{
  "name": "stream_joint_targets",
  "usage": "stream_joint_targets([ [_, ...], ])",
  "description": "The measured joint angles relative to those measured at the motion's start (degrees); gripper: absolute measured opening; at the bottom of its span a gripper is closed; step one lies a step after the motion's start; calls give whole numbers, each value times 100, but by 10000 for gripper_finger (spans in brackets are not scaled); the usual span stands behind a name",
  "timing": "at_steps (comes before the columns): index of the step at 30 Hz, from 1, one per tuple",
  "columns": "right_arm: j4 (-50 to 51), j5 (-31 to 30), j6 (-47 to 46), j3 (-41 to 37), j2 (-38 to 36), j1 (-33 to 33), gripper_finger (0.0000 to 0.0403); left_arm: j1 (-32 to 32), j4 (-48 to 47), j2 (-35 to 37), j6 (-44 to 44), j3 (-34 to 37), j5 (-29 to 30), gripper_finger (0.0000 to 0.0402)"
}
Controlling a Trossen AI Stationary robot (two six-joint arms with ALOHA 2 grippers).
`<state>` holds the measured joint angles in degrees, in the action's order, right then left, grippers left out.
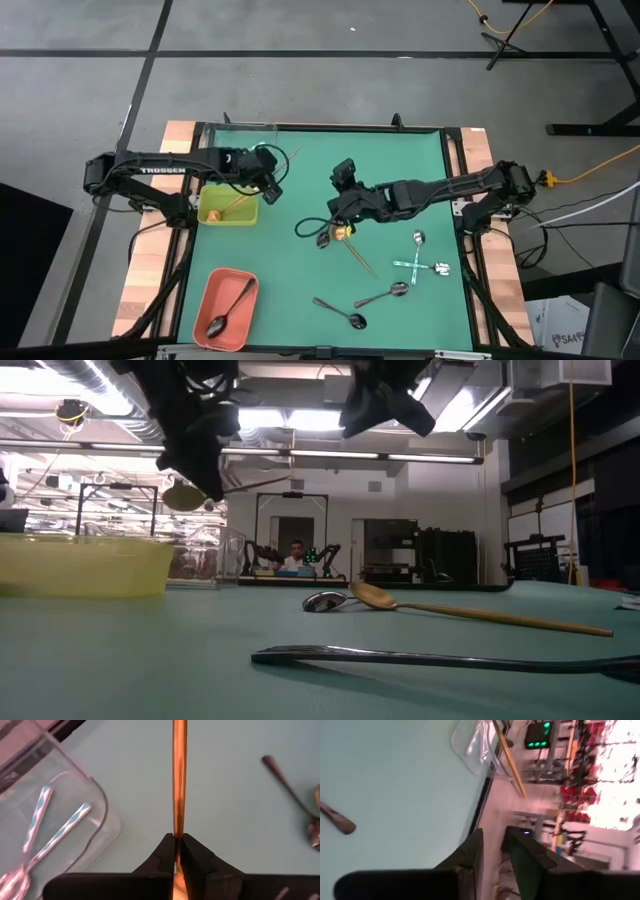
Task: Sort silverware by color (type)
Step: Put the gold spoon into the yellow bin
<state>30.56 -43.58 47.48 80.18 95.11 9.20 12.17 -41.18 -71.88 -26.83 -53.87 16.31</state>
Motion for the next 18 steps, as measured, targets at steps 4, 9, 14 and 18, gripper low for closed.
stream_joint_targets([
  [4,216,525,-541,0,0,-164,85,-214,-257,0,-158,0,230,9],
  [9,408,1634,-1127,0,0,-431,85,-472,-555,0,-372,0,545,9],
  [14,444,2247,-1608,-2,0,-638,85,-689,-1076,0,-713,0,829,9],
  [18,441,2321,-1741,-2,0,-734,85,-835,-1486,0,-1023,0,985,10],
])
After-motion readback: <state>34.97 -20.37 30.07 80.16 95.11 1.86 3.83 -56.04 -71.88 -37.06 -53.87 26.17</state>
